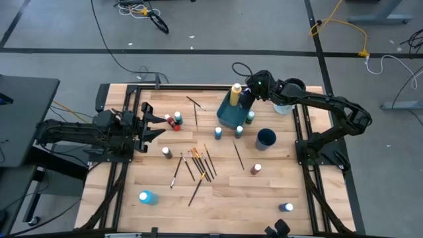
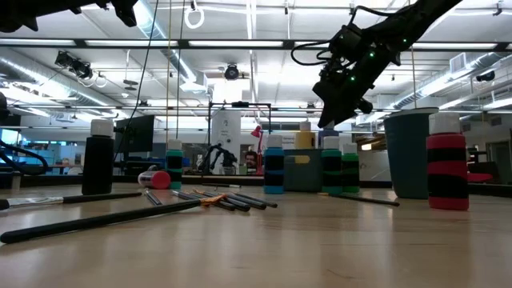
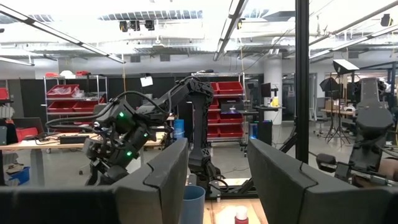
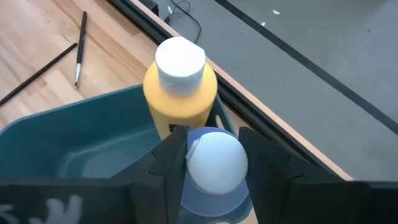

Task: Pick & Place Paint Supplies
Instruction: Put the purple paint bottle into the blue bin, then put the blue paint bottle into the blue bin

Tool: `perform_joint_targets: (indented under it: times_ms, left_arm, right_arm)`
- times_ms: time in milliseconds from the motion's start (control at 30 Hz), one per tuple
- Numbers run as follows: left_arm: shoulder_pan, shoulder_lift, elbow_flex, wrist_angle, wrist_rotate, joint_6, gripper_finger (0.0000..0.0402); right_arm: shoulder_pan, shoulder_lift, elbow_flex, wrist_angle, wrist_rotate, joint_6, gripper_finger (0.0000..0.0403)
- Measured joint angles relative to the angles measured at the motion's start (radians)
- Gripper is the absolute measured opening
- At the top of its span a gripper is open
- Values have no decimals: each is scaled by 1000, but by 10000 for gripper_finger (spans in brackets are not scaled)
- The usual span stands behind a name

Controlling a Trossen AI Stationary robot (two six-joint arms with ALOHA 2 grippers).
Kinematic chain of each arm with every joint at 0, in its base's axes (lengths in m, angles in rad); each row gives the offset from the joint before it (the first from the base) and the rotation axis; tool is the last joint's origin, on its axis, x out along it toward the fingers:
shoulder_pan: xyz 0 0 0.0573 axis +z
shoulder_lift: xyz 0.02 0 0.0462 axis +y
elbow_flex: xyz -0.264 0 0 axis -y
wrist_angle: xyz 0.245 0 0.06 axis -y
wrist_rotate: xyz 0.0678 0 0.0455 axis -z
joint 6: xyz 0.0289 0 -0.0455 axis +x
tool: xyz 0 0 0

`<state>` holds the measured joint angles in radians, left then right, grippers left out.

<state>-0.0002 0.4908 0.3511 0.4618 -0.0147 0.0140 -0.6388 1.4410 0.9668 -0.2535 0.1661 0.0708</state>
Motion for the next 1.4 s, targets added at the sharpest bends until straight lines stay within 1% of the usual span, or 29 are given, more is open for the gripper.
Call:
perform_joint_targets:
  times_ms: [133, 233, 433, 533, 667, 833, 933, 1100, 1167, 1200, 1267, 1400]
  left_arm:
    - [0, 0, 0, 0, 0, -2, 175]
    - [0, 0, 0, 0, 0, -2, 175]
    - [0, 0, 0, -1, 6, -1, 175]
    - [0, 0, 0, -20, 42, 29, 175]
    - [0, 0, 0, -77, 132, 96, 175]
    - [0, 0, 0, -151, 314, 79, 175]
    - [0, 0, 0, -169, 430, 50, 175]
    - [0, 0, 0, -182, 688, 17, 175]
    - [0, 0, 0, -191, 775, 16, 175]
    - [0, 0, 0, -196, 803, 13, 175]
    - [-1, 0, 0, -207, 825, -1, 175]
    - [-30, 19, 0, -232, 791, -30, 175]
  right_arm:
    - [-3, 0, 0, 0, -1, -3, 137]
    - [-3, 0, 0, 0, -1, -7, 143]
    - [-2, 0, 0, 11, 2, -36, 179]
    - [6, 0, 0, 35, 1, -44, 199]
    - [30, -15, 0, 50, 0, -68, 217]
    - [77, -71, 0, 54, 1, -92, 220]
    - [107, -113, 0, 58, 0, -101, 216]
    - [163, -168, 0, 62, -1, -100, 213]
    - [186, -179, 0, 64, -1, -100, 213]
    - [200, -182, 0, 69, 0, -99, 213]
    - [226, -182, 0, 82, -1, -98, 212]
    - [270, -182, 0, 100, -1, -98, 212]
